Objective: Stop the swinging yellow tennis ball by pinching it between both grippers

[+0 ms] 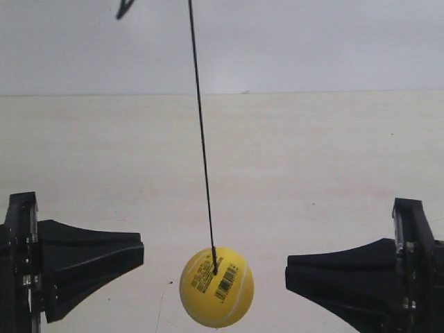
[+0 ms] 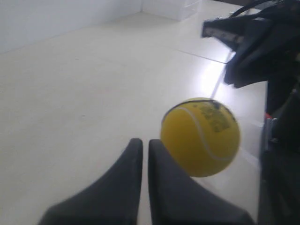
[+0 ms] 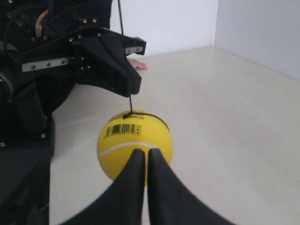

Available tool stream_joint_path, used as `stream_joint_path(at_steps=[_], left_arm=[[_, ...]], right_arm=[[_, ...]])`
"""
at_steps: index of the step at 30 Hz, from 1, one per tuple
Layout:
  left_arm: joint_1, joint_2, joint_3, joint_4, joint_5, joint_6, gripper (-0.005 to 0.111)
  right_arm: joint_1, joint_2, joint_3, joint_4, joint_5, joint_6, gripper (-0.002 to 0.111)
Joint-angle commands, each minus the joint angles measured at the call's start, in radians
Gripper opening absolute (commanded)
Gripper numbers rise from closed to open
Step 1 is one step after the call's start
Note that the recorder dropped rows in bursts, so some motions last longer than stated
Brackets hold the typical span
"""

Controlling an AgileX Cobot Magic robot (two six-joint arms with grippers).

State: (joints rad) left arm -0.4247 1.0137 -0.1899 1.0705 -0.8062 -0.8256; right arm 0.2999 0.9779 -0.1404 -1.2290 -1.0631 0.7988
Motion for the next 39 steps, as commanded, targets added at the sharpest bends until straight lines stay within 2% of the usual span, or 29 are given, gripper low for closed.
stream_joint_path(at_steps=[1,5,7,9,10,14,16,20,39], left_arm=[[-0.004,0.073,0.005,0.007,-0.144,-0.015,0.005],[-0.004,0.189,0.005,-0.027,-0.157,0.059,0.005],[-0.004,0.236,0.005,-0.069,-0.25,0.108,0.005],[-0.004,0.266,0.005,-0.068,-0.398,0.166,0.005],[-0.004,0.275,0.005,-0.081,-0.404,0.169,0.005],[-0.004,0.28,0.003,-0.071,-0.341,0.169,0.005],[-0.004,0.28,0.003,-0.042,-0.332,0.157,0.005],[-0.004,0.28,0.003,-0.004,-0.276,0.146,0.005],[-0.004,0.28,0.005,0.018,-0.251,0.124,0.005]], right_arm=[[0.001,0.143,-0.001,-0.001,-0.121,-0.092,0.0],[0.001,0.232,-0.001,0.048,-0.158,-0.154,0.0],[0.001,0.234,-0.001,0.044,-0.158,-0.157,0.0],[0.001,0.234,-0.001,0.041,-0.158,-0.154,0.0],[0.002,0.234,-0.001,0.041,-0.158,-0.154,0.0],[0.101,0.234,-0.002,0.061,-0.089,-0.166,0.0],[0.181,0.234,-0.002,0.132,-0.019,-0.207,0.0],[0.249,0.234,-0.002,0.191,0.037,-0.238,0.0],[0.258,0.234,-0.002,0.205,0.038,-0.247,0.0]])
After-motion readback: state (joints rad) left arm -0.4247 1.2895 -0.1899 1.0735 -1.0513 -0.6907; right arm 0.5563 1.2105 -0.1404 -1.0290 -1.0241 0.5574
